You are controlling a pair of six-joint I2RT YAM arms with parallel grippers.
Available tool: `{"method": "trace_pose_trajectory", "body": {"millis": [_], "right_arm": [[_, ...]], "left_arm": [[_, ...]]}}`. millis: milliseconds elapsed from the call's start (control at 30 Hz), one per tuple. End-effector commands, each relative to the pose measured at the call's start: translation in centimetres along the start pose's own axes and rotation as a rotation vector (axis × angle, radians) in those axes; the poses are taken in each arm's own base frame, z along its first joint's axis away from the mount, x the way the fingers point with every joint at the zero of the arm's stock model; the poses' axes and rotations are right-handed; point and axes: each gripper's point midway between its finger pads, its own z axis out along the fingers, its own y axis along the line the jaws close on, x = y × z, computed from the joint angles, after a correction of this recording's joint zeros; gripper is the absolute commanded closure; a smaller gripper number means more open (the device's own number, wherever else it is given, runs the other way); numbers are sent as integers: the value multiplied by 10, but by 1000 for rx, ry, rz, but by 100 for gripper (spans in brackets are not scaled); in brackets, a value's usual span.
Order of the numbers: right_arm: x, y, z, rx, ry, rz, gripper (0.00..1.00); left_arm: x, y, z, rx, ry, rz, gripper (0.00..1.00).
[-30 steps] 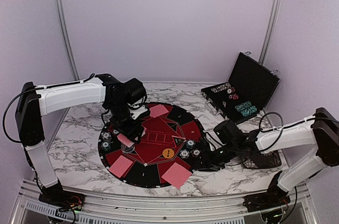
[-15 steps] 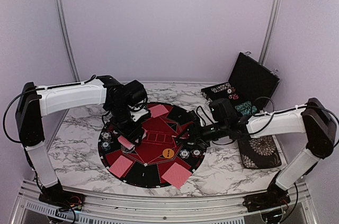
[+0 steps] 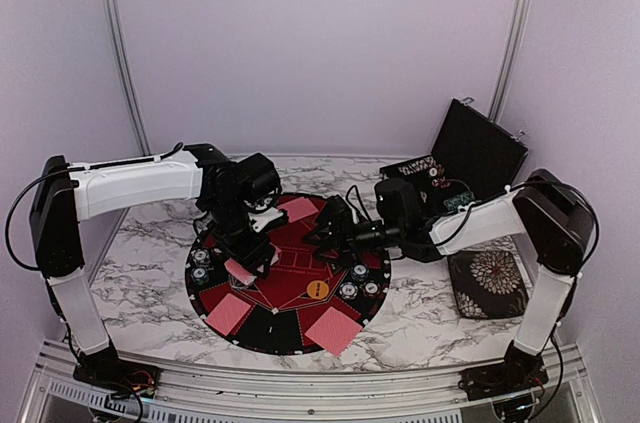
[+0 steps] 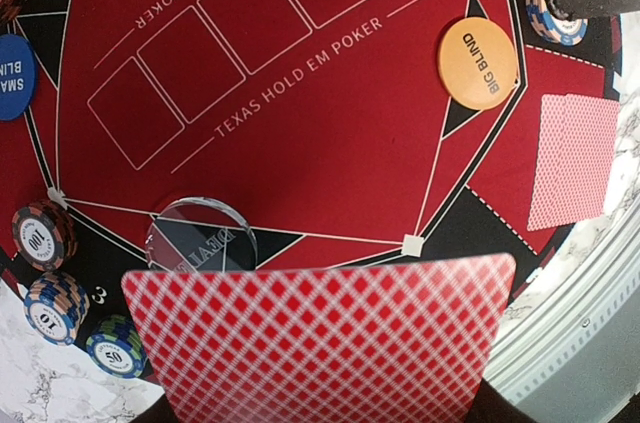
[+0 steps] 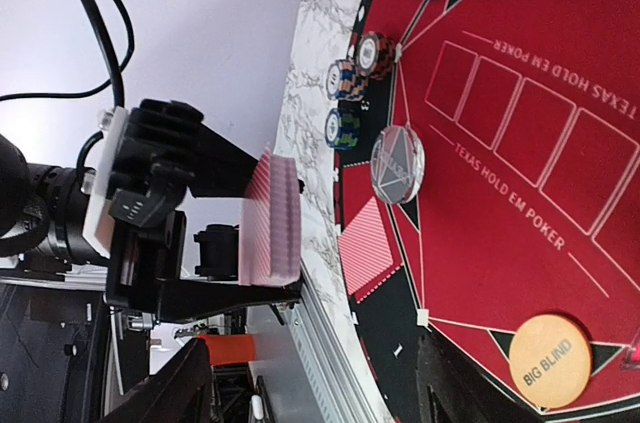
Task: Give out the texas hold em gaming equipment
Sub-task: Pick up the poker card from the face-down deck piles.
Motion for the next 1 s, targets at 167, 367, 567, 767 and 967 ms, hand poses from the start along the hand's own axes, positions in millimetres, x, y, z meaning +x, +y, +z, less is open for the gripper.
{"method": "trace_pose_trajectory", "body": {"millis": [167,367,567,767,967], "right_arm": [[-10,24,23,-99,17,-17,32],[-9,26,37,-120,35,-8,32],[-6,26,51,-132,59,-3,32],[-7,28,63,-142,75,-2,32],[-4,26,74,-154,94,8,33]], "left_arm": [[-9,-9,-17,25,-57,31,55],[-9,-11,-17,33,-57,36,55],[-8,-12,-17,33,-56,37,55],[-8,-12,-17,34,-56,38,55],[-9,-12,-17,31,-59,38,55]]}}
